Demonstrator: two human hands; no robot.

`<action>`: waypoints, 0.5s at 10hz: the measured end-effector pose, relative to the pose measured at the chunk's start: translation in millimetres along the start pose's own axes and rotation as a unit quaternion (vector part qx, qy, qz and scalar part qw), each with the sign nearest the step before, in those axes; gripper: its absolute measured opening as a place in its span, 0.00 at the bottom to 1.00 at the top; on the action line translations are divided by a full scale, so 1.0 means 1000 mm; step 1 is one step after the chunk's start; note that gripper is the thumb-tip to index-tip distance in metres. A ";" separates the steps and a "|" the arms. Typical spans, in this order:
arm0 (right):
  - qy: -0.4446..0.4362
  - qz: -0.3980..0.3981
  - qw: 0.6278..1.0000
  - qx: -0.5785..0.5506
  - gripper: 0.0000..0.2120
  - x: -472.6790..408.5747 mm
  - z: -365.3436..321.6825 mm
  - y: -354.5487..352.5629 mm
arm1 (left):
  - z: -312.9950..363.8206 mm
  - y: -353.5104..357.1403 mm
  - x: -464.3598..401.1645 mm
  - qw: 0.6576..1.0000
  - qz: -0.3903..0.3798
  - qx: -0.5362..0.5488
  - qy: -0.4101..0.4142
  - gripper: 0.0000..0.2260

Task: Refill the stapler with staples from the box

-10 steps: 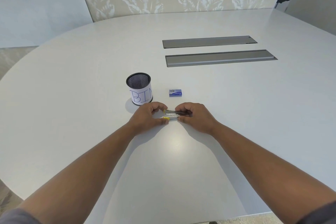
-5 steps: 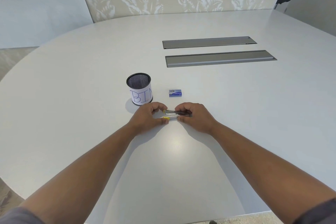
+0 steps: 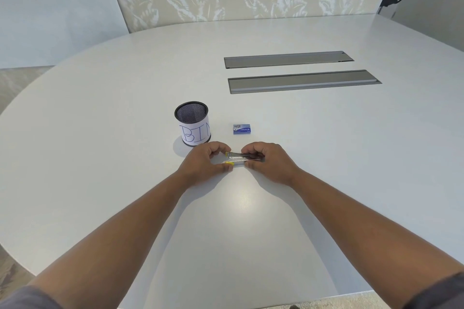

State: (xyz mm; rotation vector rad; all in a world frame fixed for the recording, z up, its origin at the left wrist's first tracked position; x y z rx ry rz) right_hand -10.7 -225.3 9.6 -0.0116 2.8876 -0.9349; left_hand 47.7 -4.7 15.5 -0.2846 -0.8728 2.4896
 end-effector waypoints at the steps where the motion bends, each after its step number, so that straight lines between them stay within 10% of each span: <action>1: -0.003 -0.003 1.000 0.007 0.14 0.000 0.000 0.000 | 0.000 0.000 0.000 1.000 0.004 -0.005 0.001 0.17; 5: 0.035 0.016 0.999 -0.028 0.24 -0.001 -0.001 0.003 | 0.009 0.003 0.001 1.000 0.000 -0.002 -0.014 0.30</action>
Point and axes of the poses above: each hand's wrist, its own x-axis away from the middle knuckle, its own y-axis out of the palm, z = x × y, the point moved 2 cm from there along -x, towards the middle knuckle, and after that the axes turned 1 degree about -x, right-handed, at the moved point
